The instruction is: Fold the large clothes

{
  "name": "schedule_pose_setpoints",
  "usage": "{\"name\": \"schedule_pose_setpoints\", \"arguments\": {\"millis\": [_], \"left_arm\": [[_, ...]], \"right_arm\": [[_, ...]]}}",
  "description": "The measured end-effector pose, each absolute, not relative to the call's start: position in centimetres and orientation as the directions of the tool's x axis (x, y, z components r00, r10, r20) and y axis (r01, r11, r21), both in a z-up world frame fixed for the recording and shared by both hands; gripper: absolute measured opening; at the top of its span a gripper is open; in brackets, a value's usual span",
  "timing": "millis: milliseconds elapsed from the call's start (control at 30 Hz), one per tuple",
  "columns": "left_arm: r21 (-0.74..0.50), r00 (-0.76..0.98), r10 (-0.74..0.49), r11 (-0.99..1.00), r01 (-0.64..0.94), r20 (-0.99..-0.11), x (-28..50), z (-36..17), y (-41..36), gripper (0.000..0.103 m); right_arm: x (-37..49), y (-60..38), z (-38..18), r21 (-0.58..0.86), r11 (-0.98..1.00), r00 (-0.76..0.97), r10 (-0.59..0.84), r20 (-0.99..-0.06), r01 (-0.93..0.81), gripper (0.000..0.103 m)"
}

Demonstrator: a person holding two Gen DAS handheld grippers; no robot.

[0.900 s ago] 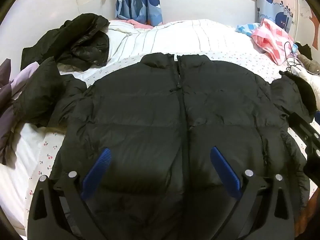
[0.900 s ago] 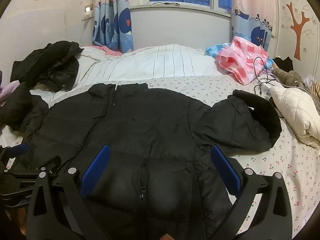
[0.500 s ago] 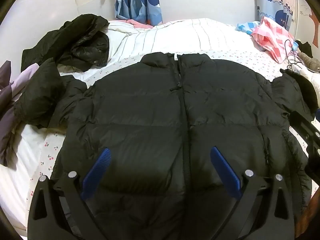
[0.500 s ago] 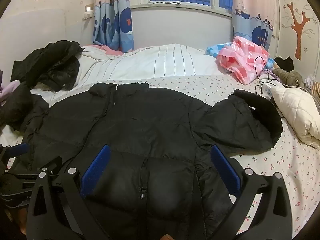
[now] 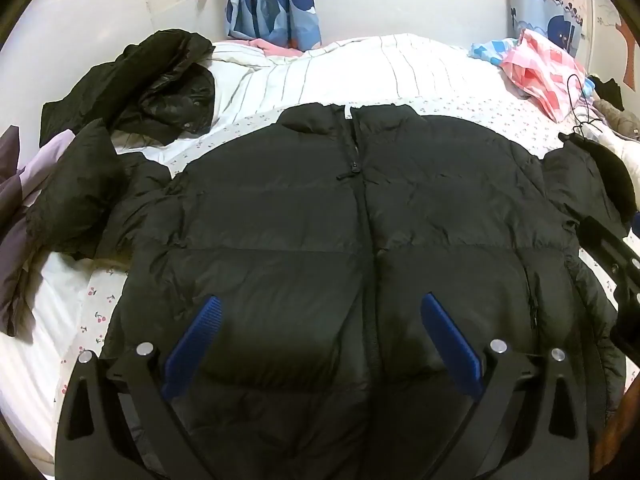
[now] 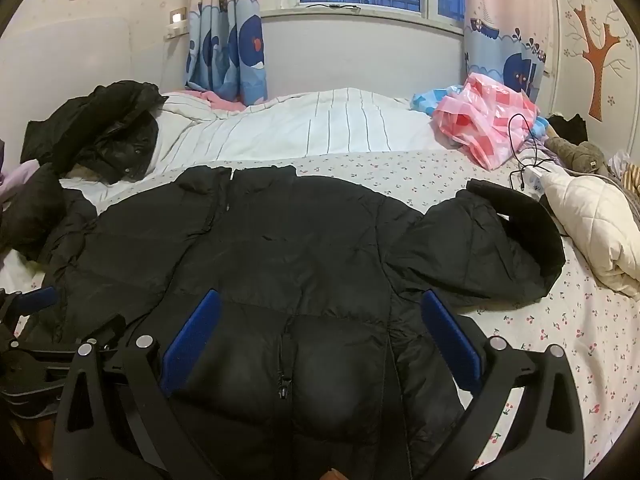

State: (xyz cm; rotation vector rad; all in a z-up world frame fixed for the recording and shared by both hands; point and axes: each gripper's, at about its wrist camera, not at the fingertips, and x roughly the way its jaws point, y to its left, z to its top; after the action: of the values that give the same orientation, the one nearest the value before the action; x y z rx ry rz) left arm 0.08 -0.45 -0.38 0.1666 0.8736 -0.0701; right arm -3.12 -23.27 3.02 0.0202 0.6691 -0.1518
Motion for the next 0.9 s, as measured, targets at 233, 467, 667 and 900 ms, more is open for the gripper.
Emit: {"name": "schedule_pose_setpoints", "arguments": {"millis": [233,467,667,900], "left_arm": [[0.117,0.640,0.007,0.984,0.130,-0.768,0.0,-0.4,-0.5,0.096],[0.119,0.642,0.008,0.984,0.131,-0.767,-0.1,-0.7,-0.6,0.096],[0.114,0.644,0.003,0.985,0.130,-0.765,-0.2,-1.0,-0.9,0.096],[0.117,0.635,0.007,0.984,0.131,-0.772,-0.1,-1.4,-1.1,0.096]], "right_arm": [[-3.1,-23.4,3.0,-0.029,0.989,0.774,-0.132,-0.619,0.146,0.097],[-3.1,-23.6,3.0,-0.024,0.989,0.772,-0.127,-0.623,0.143,0.097],[-2.9,-23.5,2.9,-0.030,0.990,0.764,-0.124,-0.633,0.136,0.097],[-2.6,-24.5,3.1,-0.022,0.988,0.758,-0.131,-0.639,0.152,0.097]]}}
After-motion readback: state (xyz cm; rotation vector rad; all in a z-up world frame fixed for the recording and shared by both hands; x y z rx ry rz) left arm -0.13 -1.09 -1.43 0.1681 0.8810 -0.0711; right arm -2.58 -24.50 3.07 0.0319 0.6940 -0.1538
